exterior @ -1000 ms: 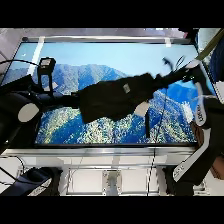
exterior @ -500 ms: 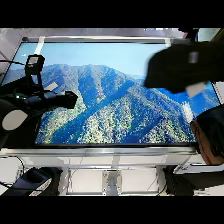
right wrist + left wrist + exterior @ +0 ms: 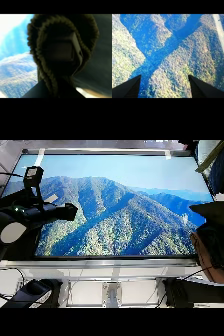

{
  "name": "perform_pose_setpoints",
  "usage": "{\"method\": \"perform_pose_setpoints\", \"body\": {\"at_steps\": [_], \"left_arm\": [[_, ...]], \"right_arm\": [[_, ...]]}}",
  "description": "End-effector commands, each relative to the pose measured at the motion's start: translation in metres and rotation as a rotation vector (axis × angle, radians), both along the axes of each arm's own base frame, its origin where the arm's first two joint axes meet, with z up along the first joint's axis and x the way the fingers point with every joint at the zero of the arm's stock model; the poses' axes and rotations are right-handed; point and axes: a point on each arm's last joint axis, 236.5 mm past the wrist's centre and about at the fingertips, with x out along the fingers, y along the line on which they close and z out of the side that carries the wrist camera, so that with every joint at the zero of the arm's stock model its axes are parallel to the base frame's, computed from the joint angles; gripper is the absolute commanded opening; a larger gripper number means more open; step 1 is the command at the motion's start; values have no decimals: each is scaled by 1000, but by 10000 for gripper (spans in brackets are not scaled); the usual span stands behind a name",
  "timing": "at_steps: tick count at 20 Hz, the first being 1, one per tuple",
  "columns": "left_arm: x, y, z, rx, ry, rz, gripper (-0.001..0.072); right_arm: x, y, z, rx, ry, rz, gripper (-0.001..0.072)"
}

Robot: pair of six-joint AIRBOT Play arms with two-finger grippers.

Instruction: Fold the clothes and pants, and hang the long-sleeved shirts on hangers.

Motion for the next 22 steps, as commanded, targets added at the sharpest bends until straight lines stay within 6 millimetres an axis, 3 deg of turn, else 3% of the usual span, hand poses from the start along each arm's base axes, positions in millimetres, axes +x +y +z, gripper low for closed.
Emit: {"method": "perform_pose_setpoints", "body": {"at_steps": [1, 5, 8, 9, 10, 11, 15, 17, 19, 21, 22], "left_arm": [[-3, -7, 0, -31, 16, -11, 652], [-5, -10, 0, -47, 24, -16, 652], [-6, -11, 0, -50, 25, -18, 652], [-6, -11, 0, -50, 25, -18, 652], [-6, -11, 0, -50, 25, -18, 652], [-6, -11, 0, -49, 25, -18, 652], [-6, -11, 0, -49, 25, -18, 652], [-5, -11, 0, -49, 25, -18, 652], [-6, -11, -1, -49, 27, -18, 652], [-6, -10, -1, -48, 29, -17, 653], [-6, -10, -1, -48, 29, -17, 653]], "right_arm": [[-52, -4, -37, 89, 112, -134, 24], [-67, 1, -64, 140, 222, -150, 23], [-59, 11, -72, 157, 276, -105, 27], [-54, 13, -70, 155, 268, -90, 138], [-51, 15, -66, 144, 264, -85, 396], [-51, 18, -60, 123, 260, -86, 533], [-50, 18, -1, -58, 216, -106, 538], [-29, 27, 39, -125, 95, -108, 536], [23, 62, 86, -146, -158, 25, 521], [72, 119, 139, -174, -404, 231, 438], [88, 147, 158, -196, -475, 318, 437]]}}
